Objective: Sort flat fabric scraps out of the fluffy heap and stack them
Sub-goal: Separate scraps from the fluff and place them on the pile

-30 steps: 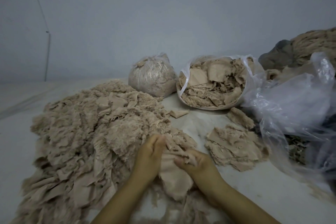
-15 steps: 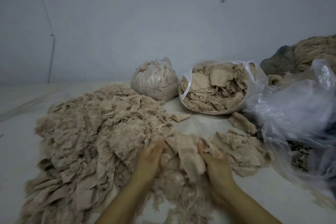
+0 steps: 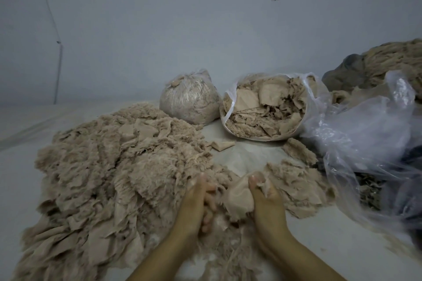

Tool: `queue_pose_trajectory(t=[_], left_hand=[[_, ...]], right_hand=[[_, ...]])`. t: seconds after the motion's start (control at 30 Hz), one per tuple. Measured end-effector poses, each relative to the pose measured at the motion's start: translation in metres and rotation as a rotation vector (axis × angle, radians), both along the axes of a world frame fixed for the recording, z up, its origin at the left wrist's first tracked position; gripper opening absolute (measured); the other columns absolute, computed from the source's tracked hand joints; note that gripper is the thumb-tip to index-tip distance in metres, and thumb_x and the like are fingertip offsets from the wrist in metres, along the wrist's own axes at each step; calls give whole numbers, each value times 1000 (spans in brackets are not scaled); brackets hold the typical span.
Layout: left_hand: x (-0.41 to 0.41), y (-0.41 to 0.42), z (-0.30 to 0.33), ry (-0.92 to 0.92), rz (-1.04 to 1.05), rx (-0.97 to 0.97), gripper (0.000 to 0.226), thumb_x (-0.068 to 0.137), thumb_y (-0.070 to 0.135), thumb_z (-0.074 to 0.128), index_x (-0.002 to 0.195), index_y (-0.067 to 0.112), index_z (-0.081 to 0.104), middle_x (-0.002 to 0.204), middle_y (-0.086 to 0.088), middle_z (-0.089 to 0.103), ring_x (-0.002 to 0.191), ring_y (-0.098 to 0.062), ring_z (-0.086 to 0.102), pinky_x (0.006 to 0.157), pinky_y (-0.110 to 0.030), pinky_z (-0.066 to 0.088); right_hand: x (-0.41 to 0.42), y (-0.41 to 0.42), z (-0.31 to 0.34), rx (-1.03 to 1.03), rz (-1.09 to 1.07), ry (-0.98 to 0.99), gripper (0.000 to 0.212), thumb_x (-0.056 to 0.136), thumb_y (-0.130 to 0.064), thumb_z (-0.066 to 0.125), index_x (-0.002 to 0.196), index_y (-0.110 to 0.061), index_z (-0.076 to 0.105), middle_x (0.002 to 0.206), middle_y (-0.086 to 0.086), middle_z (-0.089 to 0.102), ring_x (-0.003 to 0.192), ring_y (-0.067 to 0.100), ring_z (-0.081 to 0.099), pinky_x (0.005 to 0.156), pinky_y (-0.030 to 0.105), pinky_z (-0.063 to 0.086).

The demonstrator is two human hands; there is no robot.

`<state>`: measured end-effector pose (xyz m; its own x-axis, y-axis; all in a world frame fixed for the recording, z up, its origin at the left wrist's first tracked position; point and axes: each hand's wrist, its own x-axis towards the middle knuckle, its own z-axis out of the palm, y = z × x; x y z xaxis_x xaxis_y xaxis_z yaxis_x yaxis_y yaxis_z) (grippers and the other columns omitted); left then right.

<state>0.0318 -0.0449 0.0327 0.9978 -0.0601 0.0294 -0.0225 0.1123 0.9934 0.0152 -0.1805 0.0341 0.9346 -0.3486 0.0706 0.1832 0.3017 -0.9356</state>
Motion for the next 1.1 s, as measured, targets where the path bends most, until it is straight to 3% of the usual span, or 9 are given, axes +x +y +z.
queue_pose_trajectory(t=[0.13,0.3,0.43,0.53,0.67,0.83,0.97,1.03,1.1], left_hand=[[-7,-8,0,83,-178,49,26,91,35,56,79,11,56,46,6,43,34,-6,27,34,-14,22],[-3,-1,3,59,-42,-58,31,95,21,50,65,13,45,44,3,36,33,-5,21,33,-11,17],[7,22,3,42,91,-106,32,98,23,44,69,9,42,46,2,34,35,-7,21,33,-13,17],[0,15,1,93,-126,-59,34,93,38,50,80,7,56,58,-4,53,35,-9,32,35,-14,25],[-14,-2,-2,92,-396,67,25,77,30,74,85,8,66,61,-3,60,39,-10,42,37,-19,37],[-10,5,0,97,-276,23,30,89,7,58,59,11,55,46,-5,47,32,-10,33,34,-14,28],[-10,12,5,75,-283,-13,26,85,11,58,60,9,52,48,-7,43,30,-8,29,32,-12,25],[-10,17,7,34,-271,22,28,87,12,57,59,10,55,45,-3,45,31,-8,31,33,-15,27],[-9,19,10,-1,-250,105,34,90,15,57,56,16,60,44,-1,46,33,-10,35,36,-18,30]], right_hand=[[-3,3,1,-18,5,-39,22,95,-23,53,82,-5,58,62,1,68,56,10,64,50,19,49],[1,-1,0,49,-15,19,20,93,-24,55,86,-6,57,73,10,64,61,16,62,53,27,51],[10,-18,2,160,-109,93,33,95,-26,55,121,-5,57,109,19,66,94,30,65,82,44,55],[10,-13,1,48,-90,104,42,93,-34,55,125,-7,55,117,15,64,106,29,62,96,49,50],[4,-3,2,4,-67,92,34,93,-34,53,107,-4,61,97,21,70,92,36,67,86,50,54],[6,-9,-2,34,-84,68,34,89,-35,58,106,-5,62,93,16,68,84,28,67,83,48,53],[14,-30,8,51,-155,74,21,88,-32,63,90,-11,65,81,11,71,77,28,68,74,44,56],[23,-53,22,-48,-158,59,21,86,-30,68,73,-13,65,69,7,69,67,27,64,67,38,51],[34,-78,34,-167,-143,65,16,82,-24,73,70,-15,67,76,2,71,67,18,65,69,33,50]])
